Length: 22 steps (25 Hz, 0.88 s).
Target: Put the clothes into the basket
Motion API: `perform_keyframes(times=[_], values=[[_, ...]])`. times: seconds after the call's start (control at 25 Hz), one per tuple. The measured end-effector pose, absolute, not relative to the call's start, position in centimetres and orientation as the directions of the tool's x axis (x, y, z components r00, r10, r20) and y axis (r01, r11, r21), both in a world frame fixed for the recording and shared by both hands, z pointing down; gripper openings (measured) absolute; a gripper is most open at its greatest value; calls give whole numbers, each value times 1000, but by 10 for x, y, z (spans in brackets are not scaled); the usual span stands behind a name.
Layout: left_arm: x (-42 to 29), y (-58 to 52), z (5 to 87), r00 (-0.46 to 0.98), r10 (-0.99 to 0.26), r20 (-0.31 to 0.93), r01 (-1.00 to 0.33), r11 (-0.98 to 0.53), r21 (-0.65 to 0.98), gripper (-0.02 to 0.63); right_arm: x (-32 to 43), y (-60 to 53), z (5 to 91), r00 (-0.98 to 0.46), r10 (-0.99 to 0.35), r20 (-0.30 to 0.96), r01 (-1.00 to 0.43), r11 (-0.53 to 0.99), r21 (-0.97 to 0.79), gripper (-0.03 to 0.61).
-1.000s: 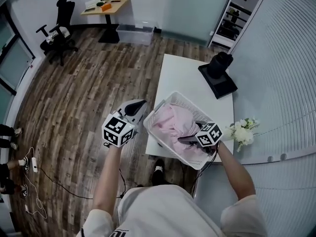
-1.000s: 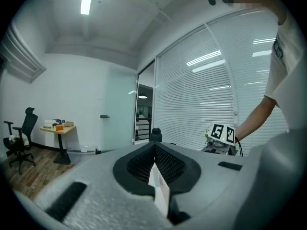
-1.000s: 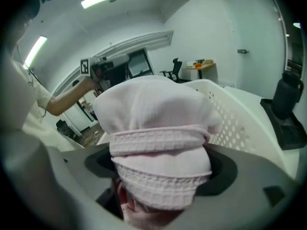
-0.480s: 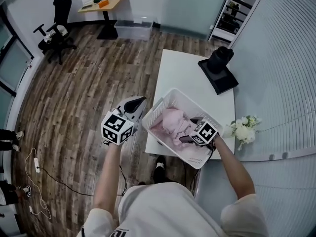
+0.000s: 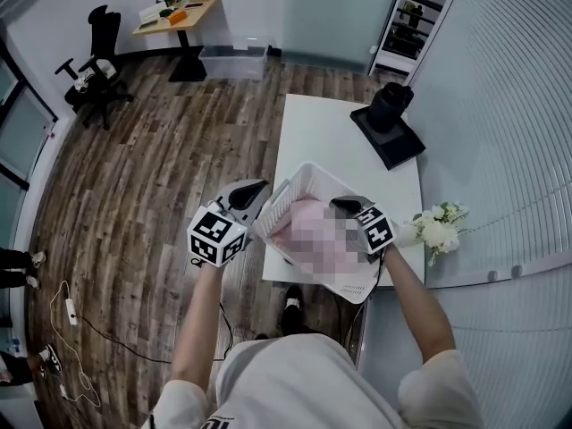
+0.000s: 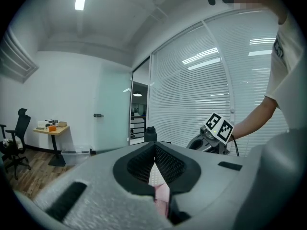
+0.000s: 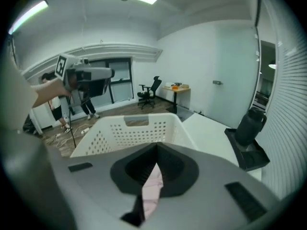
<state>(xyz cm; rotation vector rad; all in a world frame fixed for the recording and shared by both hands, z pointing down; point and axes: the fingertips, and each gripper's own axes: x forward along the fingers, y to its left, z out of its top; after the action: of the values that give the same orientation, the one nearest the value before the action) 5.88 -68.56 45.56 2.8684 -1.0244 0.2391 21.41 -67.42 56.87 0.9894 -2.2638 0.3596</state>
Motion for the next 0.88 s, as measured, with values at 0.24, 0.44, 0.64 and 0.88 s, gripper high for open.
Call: perform_keyframes(times=[0.24,0.44,0.64,0.88], values=[[79,-678,453,796,-577,183,-589,-808,14,12,199,-688,524,-615,-632,472,-758,639,-131,17],[103,-664,444,842,-508,179,-516,-856,-2,12,200,-666,471,-640,-696,324,-761,634,-140,17],[124,-628,435,878,-446,171,-448,-894,-31,12,221,-617,432,-591,-778,214,-807,576,-132,17],[137,-574,439,908,-384,167,-383,-923,-40,12,253,-545,424,-487,-862,140,-868,460,-187,17]])
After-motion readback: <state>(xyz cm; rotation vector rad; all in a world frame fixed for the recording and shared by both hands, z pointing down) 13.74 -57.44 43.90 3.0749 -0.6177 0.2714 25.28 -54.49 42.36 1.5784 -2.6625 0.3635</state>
